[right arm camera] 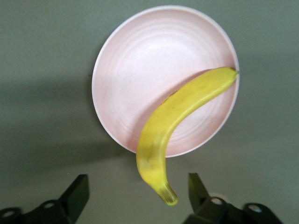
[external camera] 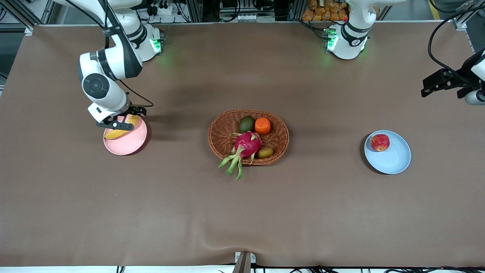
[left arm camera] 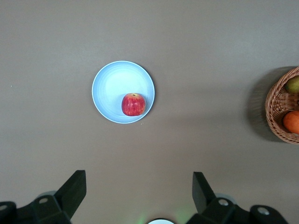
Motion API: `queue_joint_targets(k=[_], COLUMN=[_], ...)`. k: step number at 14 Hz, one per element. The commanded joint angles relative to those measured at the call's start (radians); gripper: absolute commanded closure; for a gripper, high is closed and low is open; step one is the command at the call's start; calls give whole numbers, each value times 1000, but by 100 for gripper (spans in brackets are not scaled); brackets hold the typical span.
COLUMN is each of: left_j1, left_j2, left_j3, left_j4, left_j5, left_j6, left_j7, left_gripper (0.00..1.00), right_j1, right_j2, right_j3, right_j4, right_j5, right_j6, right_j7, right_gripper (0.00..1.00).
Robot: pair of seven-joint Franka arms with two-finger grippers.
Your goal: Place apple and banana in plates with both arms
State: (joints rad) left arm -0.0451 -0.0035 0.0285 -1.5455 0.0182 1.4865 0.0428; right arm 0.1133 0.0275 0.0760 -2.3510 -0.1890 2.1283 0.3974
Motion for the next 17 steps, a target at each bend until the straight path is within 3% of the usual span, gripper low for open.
queue_joint_targets(k=[1, 4, 7, 11, 17], left_j1=[-1, -1, -2, -2, -2], left_j2=[8, 8, 8, 8, 8], left_j3=[-1, -1, -2, -2, -2], left_j4=[18, 18, 18, 19, 19], left_j5=[-12, -12, -12, -12, -14], left_j6=[-14, -14, -14, -14, -14], left_j7=[-9, -8, -9, -8, -8], left_gripper=[0, 0, 0, 0, 0], right_j1=[3, 6, -14, -95, -162], right_j2=[-11, -11, -8, -8, 3], right_j3=[4, 7, -2, -1, -1], right_j4=[160, 329, 488, 619, 801], right_j5=[11, 28, 92, 137, 232], right_j6=[-166, -309, -405, -500, -620], right_j7=[-15, -34, -223, -347, -357], right_gripper=[0, 0, 0, 0, 0])
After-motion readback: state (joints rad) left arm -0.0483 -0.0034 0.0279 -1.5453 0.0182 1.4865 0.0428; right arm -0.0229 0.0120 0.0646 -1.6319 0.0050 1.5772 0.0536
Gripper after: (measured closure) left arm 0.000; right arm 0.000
